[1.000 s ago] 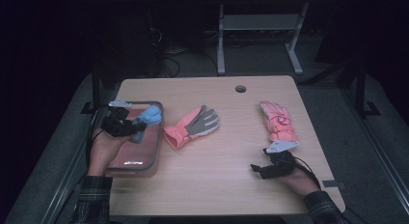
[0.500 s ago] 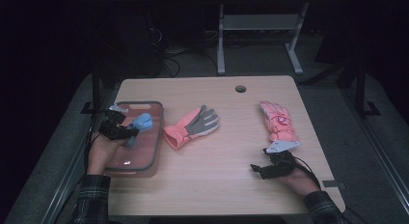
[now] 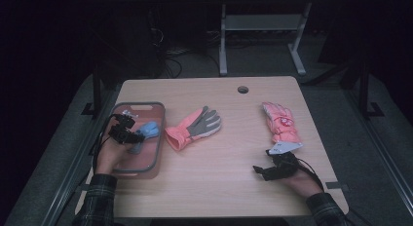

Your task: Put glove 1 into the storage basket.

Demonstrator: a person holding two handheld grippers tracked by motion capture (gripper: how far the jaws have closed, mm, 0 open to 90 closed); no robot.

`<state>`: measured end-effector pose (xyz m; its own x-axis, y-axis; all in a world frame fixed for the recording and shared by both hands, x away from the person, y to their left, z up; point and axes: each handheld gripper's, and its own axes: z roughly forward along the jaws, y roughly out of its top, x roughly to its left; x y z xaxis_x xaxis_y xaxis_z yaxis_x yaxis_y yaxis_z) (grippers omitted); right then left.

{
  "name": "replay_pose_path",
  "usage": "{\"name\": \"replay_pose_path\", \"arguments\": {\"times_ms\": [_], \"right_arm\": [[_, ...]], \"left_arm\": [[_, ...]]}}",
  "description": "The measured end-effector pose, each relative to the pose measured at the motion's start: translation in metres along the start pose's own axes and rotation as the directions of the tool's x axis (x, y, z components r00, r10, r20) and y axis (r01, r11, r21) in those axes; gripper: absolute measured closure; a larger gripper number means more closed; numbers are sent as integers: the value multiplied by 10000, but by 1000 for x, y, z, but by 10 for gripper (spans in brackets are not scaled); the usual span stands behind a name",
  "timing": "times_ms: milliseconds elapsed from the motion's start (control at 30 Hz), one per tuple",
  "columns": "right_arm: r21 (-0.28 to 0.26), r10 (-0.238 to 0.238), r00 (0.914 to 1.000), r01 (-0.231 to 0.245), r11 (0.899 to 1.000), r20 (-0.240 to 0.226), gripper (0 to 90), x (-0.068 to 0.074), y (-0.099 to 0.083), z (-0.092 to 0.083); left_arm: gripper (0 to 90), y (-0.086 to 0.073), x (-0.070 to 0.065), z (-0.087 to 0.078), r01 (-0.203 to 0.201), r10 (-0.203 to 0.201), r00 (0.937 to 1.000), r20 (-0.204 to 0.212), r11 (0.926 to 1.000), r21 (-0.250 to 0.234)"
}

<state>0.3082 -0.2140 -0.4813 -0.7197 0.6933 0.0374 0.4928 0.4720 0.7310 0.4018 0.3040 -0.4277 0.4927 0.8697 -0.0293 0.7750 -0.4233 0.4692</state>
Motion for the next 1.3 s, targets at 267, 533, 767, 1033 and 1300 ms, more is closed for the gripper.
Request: {"name": "replay_pose_path", "arguments": {"times_ms": [267, 533, 767, 1033, 1300], "right_arm": [[-2, 1, 10000, -1, 10000, 3, 176, 0, 0, 0], [0, 5, 10000, -5, 10000, 0, 176, 0, 0, 0], [-2, -1, 10000, 1, 10000, -1, 176, 0, 0, 0], [0, -6, 10000, 6, 10000, 0, 175, 0, 0, 0], [4, -4, 10000, 4, 10000, 7, 171, 0, 0, 0]], "left_arm": [[447, -1, 1, 7, 44, -45, 9999, 116, 9999, 94], [177, -1, 5, 5, 377, -377, 9993, 21, 9991, -198], [171, 4, 1, -20, 473, -418, 9981, 455, 9906, -1286], [172, 14, -16, -40, 209, -47, 9961, 883, 9828, -1835], [172, 27, -46, -52, -172, 596, 9846, 1646, 9687, -2477]]}}
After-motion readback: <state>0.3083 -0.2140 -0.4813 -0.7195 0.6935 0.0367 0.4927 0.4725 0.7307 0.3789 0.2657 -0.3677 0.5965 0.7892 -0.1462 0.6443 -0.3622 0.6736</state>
